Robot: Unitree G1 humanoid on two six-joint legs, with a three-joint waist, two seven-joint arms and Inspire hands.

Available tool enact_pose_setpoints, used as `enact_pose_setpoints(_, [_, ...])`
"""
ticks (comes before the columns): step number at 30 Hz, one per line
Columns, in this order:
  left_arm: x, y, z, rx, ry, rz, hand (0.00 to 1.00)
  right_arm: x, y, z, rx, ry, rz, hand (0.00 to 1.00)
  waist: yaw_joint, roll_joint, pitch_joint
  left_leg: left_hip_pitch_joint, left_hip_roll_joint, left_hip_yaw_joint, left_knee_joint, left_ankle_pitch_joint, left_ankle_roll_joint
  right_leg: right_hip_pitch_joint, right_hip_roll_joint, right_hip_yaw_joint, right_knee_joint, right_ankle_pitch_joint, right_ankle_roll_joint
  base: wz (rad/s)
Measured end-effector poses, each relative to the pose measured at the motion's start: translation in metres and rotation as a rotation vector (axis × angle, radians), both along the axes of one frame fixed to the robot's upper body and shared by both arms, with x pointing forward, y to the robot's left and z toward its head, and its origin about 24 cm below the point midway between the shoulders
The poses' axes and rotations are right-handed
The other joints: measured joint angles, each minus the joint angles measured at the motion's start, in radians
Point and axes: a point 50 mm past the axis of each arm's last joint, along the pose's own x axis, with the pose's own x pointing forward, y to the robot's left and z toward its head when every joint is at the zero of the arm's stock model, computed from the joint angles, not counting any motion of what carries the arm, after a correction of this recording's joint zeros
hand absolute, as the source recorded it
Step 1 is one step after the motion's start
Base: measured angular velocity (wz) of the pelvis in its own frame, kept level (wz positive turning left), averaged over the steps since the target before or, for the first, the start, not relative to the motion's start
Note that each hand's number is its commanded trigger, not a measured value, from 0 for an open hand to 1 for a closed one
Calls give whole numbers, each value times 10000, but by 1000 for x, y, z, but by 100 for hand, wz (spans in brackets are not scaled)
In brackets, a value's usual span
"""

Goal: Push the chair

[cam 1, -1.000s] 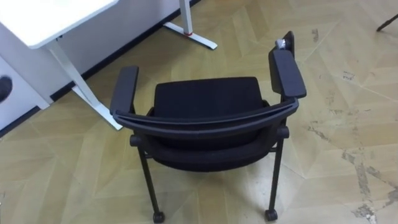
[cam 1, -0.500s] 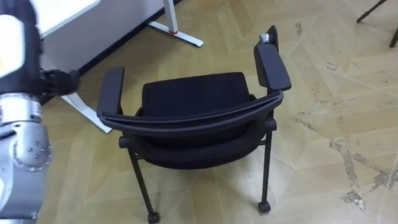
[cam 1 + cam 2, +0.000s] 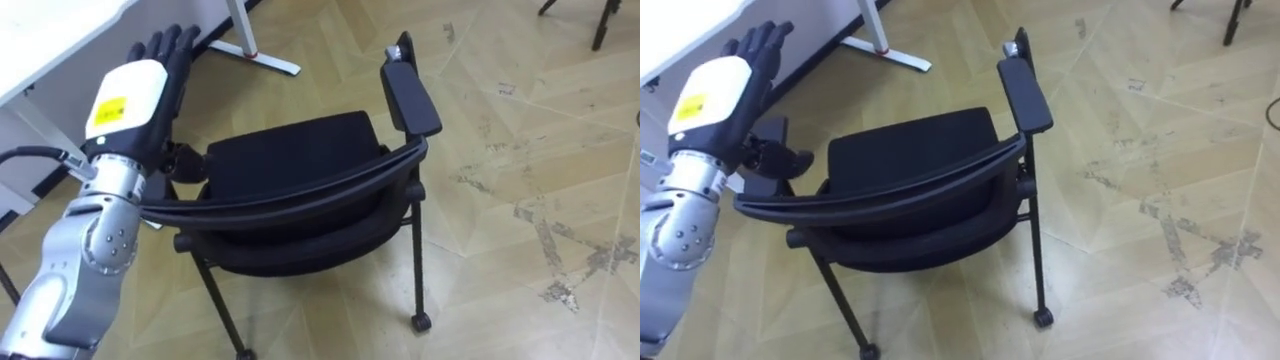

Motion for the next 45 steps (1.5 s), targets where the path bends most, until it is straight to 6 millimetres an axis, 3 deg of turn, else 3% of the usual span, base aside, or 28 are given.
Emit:
enact_pose_setpoints(5, [0,-2,-5,125,446,-138,0,5,0,1,47,-159,68,0,15,-55,32,7,-2,-3,12,0,0,10,0,-1,4,0,0,0])
enact_pose_setpoints(10, [-1,-17,-19,615,1291,-689,0,13,0,1,15,-283,198,0,-12,-90,41,-23,-9,-24,8,0,0,-10,3,-7,11,0,0,0])
enact_pose_setpoints(14, [0,-16,-19,832,1500,-575,0,22,0,2,-33,-405,486,0,-206,-117,19,-22,6,12,-10,0,0,-118,10,65,33,0,0,-4])
enact_pose_setpoints(17, [0,-14,-21,865,1953,-546,0,22,0,2,-2,-362,603,0,-216,-153,-47,7,23,121,-27,0,0,-72,17,157,62,0,0,-10])
enact_pose_setpoints(20, [0,-10,-23,918,2728,-644,0,21,0,2,-38,-184,951,0,-243,-167,-61,92,22,158,-21,0,0,7,18,258,59,0,0,-4])
enact_pose_setpoints(25, [-3,-2,-29,995,4659,-866,0,22,1,2,149,-159,1231,0,-270,-123,-90,26,57,179,66,-4,-3,-6,35,224,148,0,0,-1])
enact_pose_setpoints(32, [-9,3,-39,11,7233,-1061,0,21,-8,5,-53,150,1010,0,-466,180,-121,-151,52,89,271,-23,-14,-143,26,127,148,-1,0,3])
enact_pose_setpoints(37, [-10,-2,-36,-301,7865,-1489,0,19,-9,5,-140,366,924,0,-516,172,-100,-95,68,104,258,-14,-28,-133,36,127,148,-2,-3,0])
enact_pose_setpoints(45, [-8,-2,-31,-545,8560,-1636,0,16,-10,5,-114,751,973,0,-512,92,13,-37,63,-31,202,-17,-30,7,40,-2,158,-2,-3,4])
